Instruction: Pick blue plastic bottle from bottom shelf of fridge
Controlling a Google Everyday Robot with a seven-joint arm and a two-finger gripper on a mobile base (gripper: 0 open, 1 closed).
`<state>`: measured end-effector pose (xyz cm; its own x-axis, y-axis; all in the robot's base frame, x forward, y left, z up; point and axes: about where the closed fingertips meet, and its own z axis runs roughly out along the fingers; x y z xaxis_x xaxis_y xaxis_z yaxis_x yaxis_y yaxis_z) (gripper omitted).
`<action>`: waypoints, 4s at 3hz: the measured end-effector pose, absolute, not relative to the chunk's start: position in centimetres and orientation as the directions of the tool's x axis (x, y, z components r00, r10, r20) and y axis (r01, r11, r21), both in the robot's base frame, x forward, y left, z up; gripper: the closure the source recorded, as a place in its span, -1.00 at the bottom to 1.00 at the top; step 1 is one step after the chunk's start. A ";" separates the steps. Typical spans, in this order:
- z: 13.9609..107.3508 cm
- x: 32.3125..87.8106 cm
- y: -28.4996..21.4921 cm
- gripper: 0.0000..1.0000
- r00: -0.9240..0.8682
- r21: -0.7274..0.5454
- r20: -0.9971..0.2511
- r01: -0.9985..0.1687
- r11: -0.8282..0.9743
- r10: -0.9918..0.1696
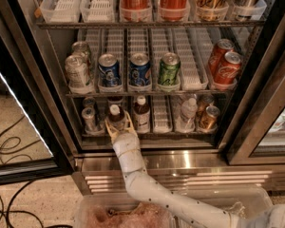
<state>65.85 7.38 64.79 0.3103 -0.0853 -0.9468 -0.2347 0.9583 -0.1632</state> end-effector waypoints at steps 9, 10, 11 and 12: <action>69.2 62.1 9.3 1.00 0.433 -0.429 -0.865 -0.372 0.823 -0.255; 69.2 62.1 9.3 1.00 0.433 -0.429 -0.865 -0.372 0.823 -0.255; 69.1 61.9 9.6 1.00 0.436 -0.443 -0.865 -0.431 0.786 -0.248; 69.7 61.5 8.6 1.00 0.435 -0.449 -0.867 -0.469 0.761 -0.243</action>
Offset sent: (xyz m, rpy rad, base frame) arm -0.0143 0.0061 -0.0017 -0.0388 -0.2922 0.0243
